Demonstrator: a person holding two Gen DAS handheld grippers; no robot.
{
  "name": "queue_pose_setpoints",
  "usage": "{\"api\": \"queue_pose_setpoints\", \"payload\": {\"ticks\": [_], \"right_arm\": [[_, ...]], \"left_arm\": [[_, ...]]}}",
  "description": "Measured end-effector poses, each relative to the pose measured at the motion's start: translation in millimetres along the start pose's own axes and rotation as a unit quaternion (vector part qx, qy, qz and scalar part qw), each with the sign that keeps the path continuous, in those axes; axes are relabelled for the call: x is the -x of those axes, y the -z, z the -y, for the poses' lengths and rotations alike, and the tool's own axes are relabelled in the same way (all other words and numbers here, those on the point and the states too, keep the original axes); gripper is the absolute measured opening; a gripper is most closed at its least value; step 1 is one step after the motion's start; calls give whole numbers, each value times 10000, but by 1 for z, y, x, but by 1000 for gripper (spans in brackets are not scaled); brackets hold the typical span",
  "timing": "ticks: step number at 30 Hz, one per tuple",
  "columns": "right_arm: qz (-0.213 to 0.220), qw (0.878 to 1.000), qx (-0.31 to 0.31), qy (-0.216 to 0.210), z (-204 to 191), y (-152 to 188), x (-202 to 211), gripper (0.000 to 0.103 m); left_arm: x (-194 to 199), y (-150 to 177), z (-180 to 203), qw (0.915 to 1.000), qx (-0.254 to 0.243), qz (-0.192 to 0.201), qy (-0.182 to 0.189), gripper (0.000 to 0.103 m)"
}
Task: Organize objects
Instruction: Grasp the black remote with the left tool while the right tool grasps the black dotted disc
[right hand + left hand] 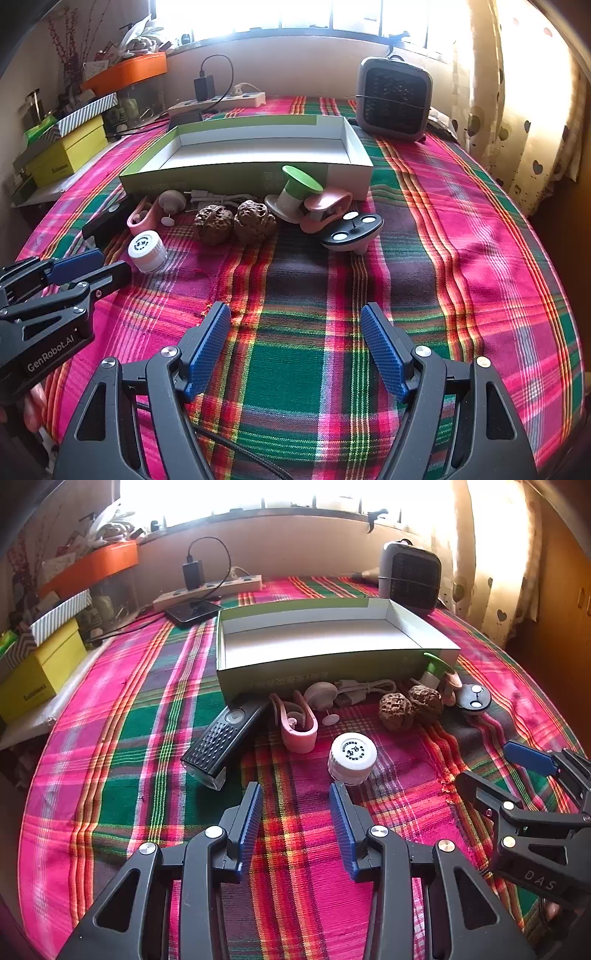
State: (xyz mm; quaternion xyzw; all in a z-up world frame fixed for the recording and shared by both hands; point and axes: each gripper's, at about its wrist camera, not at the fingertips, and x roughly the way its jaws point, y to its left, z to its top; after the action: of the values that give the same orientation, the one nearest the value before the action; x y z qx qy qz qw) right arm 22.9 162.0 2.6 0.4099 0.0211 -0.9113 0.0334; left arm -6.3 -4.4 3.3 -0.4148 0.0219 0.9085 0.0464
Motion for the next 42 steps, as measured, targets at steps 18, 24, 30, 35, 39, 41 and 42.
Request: {"api": "queue_pose_setpoints", "payload": {"ticks": [18, 24, 30, 35, 39, 41, 42], "right_arm": [[-185, 9982, -564, -17, 43, -14, -6, 73], [-182, 9969, -759, -27, 51, -29, -14, 73], [-215, 9965, -806, -12, 56, -39, -22, 73], [-283, 9957, -877, -14, 58, -46, -31, 73], [-295, 9958, -867, 8, 58, -48, -32, 72], [-291, 9958, -870, 26, 59, -49, -33, 69], [-285, 9957, -883, 45, 60, -49, -33, 67]], "left_arm": [[21, -12, -45, 9994, 95, 336, 80, 36], [19, -17, -66, 9987, 269, 356, 239, 36], [7, -23, -69, 9988, 126, 282, 382, 36], [-3, -29, -71, 9987, 43, 251, 440, 36], [-8, -33, -70, 9984, -85, 164, 528, 36], [-8, -36, -68, 9984, -178, 185, 511, 36], [-8, -36, -68, 9981, -198, 168, 558, 36]]}}
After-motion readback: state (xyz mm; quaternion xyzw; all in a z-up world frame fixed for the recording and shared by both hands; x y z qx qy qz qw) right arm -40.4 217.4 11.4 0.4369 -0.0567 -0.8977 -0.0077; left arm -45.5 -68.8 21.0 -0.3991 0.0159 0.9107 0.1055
